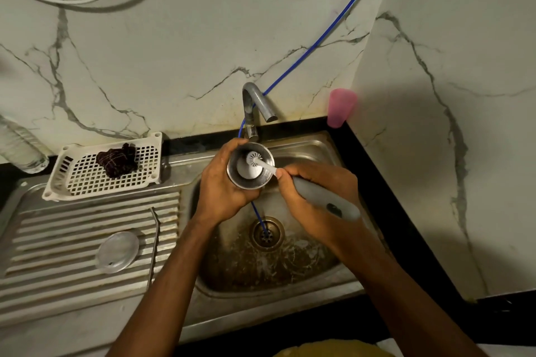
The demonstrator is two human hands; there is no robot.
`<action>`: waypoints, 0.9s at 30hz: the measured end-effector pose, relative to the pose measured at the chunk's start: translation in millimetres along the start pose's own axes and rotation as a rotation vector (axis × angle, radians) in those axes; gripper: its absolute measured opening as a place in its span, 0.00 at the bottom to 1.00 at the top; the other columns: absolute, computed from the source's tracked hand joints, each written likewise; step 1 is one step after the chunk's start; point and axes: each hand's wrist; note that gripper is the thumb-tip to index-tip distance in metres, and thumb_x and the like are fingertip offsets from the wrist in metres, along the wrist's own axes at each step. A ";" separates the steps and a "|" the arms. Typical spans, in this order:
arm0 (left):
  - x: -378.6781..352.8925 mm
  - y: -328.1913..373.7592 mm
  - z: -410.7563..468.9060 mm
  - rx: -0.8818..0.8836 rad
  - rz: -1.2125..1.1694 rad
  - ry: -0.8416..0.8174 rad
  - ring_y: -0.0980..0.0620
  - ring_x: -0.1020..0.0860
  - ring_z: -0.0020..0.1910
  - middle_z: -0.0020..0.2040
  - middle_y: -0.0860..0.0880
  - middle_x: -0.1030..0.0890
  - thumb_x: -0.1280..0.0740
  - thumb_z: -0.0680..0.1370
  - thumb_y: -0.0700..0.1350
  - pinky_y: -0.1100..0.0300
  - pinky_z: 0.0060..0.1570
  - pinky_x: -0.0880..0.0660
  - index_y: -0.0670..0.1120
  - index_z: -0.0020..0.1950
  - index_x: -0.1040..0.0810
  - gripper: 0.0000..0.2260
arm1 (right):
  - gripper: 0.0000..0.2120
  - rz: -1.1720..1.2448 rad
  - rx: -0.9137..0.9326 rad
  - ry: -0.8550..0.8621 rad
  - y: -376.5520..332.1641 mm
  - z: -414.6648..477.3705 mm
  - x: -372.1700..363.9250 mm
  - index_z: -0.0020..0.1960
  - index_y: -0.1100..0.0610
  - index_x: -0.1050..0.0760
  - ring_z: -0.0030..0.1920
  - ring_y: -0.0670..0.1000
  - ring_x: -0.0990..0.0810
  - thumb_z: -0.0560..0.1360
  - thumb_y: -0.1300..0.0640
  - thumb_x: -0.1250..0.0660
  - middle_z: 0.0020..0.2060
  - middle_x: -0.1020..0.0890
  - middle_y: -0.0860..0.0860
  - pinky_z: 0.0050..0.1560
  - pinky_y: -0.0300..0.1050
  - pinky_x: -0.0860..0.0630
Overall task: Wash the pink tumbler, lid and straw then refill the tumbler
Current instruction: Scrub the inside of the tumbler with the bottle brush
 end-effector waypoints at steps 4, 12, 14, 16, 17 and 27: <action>-4.5 -3.7 -2.4 -0.016 0.006 -0.022 0.50 0.23 0.65 0.65 0.49 0.22 0.16 0.62 0.43 0.42 0.63 0.24 0.46 0.69 0.28 0.38 | 0.09 -0.179 0.092 -0.029 -45.9 7.7 21.6 0.37 0.59 0.19 0.32 0.44 0.22 0.75 0.63 0.28 0.30 0.20 0.47 0.35 0.28 0.29; 3.0 1.4 -1.7 0.011 -0.039 0.033 0.56 0.23 0.64 0.64 0.52 0.21 0.16 0.62 0.36 0.56 0.64 0.25 0.44 0.68 0.27 0.38 | 0.04 -0.210 0.117 -0.038 -26.9 5.2 2.3 0.43 0.62 0.17 0.34 0.45 0.19 0.76 0.64 0.28 0.33 0.17 0.50 0.41 0.35 0.21; 3.2 2.0 -0.8 0.001 -0.053 0.041 0.56 0.23 0.65 0.64 0.53 0.22 0.16 0.62 0.37 0.60 0.64 0.26 0.45 0.68 0.27 0.38 | 0.02 -0.271 0.119 -0.022 -21.1 3.3 -8.6 0.44 0.66 0.17 0.35 0.53 0.16 0.72 0.67 0.26 0.35 0.16 0.58 0.40 0.47 0.16; 3.0 2.1 -1.2 -0.002 -0.054 0.055 0.57 0.24 0.64 0.64 0.56 0.23 0.15 0.61 0.36 0.63 0.63 0.27 0.46 0.68 0.28 0.38 | 0.02 -0.147 0.125 -0.027 -25.4 5.3 -0.2 0.47 0.64 0.16 0.39 0.48 0.15 0.76 0.65 0.27 0.39 0.15 0.55 0.46 0.42 0.18; 3.0 2.1 -1.5 0.002 -0.052 0.061 0.57 0.24 0.64 0.64 0.57 0.23 0.15 0.61 0.37 0.63 0.63 0.27 0.46 0.68 0.28 0.39 | 0.03 -0.052 0.109 0.001 -29.7 4.9 6.4 0.46 0.61 0.16 0.40 0.46 0.16 0.77 0.63 0.28 0.38 0.14 0.51 0.45 0.37 0.20; 5.6 1.4 1.4 -0.009 -0.021 0.086 0.55 0.23 0.65 0.66 0.52 0.22 0.14 0.60 0.45 0.60 0.63 0.25 0.55 0.67 0.30 0.40 | 0.04 0.010 0.093 -0.094 -43.7 -3.4 13.0 0.47 0.61 0.16 0.39 0.42 0.18 0.77 0.61 0.30 0.39 0.17 0.46 0.42 0.31 0.25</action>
Point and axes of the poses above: each hand's wrist, its own z-axis towards the middle knuckle, its own x-axis out of the back of the hand, y = z × x
